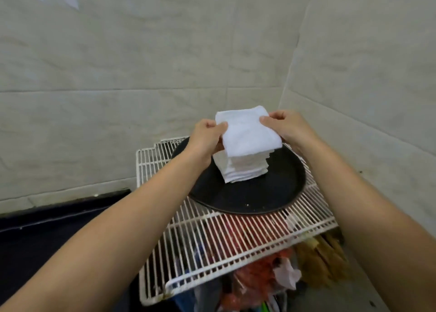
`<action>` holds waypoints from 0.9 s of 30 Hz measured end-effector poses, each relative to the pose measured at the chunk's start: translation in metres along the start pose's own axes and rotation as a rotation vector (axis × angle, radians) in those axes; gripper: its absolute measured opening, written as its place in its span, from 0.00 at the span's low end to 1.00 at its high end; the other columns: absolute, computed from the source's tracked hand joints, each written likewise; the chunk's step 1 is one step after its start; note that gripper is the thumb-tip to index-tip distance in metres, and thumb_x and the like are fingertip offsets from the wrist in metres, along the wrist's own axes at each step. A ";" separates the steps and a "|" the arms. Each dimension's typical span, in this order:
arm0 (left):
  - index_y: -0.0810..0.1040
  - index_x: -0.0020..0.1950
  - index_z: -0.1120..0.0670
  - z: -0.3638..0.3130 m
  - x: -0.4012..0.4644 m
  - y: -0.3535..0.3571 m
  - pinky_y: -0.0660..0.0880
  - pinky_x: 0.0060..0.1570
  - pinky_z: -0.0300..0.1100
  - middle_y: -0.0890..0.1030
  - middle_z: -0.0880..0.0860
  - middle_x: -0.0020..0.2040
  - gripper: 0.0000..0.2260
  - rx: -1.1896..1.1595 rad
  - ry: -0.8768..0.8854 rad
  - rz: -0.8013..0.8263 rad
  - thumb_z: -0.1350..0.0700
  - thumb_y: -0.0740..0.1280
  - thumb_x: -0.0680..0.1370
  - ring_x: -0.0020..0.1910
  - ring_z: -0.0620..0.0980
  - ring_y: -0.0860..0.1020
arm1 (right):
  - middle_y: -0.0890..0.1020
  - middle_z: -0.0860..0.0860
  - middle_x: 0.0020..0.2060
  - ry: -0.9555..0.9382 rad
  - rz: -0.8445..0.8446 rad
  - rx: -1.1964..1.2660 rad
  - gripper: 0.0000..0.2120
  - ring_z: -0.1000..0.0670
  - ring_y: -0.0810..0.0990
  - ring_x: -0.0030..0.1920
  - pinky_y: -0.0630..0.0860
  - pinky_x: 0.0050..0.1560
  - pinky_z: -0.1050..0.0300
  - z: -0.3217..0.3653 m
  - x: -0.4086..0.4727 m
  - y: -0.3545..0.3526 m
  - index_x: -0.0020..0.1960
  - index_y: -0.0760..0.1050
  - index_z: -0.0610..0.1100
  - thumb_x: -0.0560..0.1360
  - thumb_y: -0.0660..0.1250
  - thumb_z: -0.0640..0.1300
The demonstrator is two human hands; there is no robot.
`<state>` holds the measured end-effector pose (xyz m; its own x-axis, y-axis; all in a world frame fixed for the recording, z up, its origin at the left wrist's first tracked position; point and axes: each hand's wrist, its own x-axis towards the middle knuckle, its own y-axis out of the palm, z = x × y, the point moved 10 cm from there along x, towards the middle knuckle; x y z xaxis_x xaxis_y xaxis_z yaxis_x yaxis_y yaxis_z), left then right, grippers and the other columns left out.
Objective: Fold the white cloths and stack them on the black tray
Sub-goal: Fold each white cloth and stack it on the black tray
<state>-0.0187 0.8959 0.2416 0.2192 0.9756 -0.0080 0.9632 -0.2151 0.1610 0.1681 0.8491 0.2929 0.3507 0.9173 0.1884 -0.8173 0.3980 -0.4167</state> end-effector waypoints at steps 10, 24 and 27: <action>0.65 0.30 0.54 0.035 0.040 -0.011 0.65 0.28 0.41 0.69 0.52 0.25 0.16 0.348 0.007 -0.186 0.59 0.64 0.77 0.24 0.50 0.66 | 0.82 0.44 0.47 0.007 0.155 -0.056 0.06 0.46 0.80 0.48 0.76 0.54 0.50 -0.073 0.062 0.033 0.48 0.79 0.45 0.74 0.68 0.46; 0.67 0.41 0.54 -0.014 -0.071 -0.124 0.64 0.21 0.34 0.72 0.51 0.33 0.10 0.409 0.098 -0.334 0.52 0.62 0.79 0.26 0.46 0.69 | 0.77 0.44 0.57 -0.498 -0.013 -0.529 0.14 0.43 0.76 0.55 0.71 0.51 0.52 0.078 -0.047 0.088 0.60 0.74 0.44 0.78 0.61 0.49; 0.68 0.44 0.56 -0.021 -0.149 -0.201 0.66 0.26 0.38 0.74 0.52 0.33 0.09 0.556 0.117 -0.426 0.52 0.63 0.79 0.27 0.48 0.71 | 0.78 0.44 0.56 -0.613 0.148 -0.537 0.14 0.42 0.76 0.57 0.72 0.52 0.50 0.112 -0.121 0.180 0.59 0.75 0.43 0.78 0.60 0.50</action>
<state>-0.2484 0.7946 0.2310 -0.1825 0.9713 0.1528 0.9048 0.2268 -0.3604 -0.0728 0.8086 0.2943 -0.1824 0.8553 0.4850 -0.4511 0.3656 -0.8142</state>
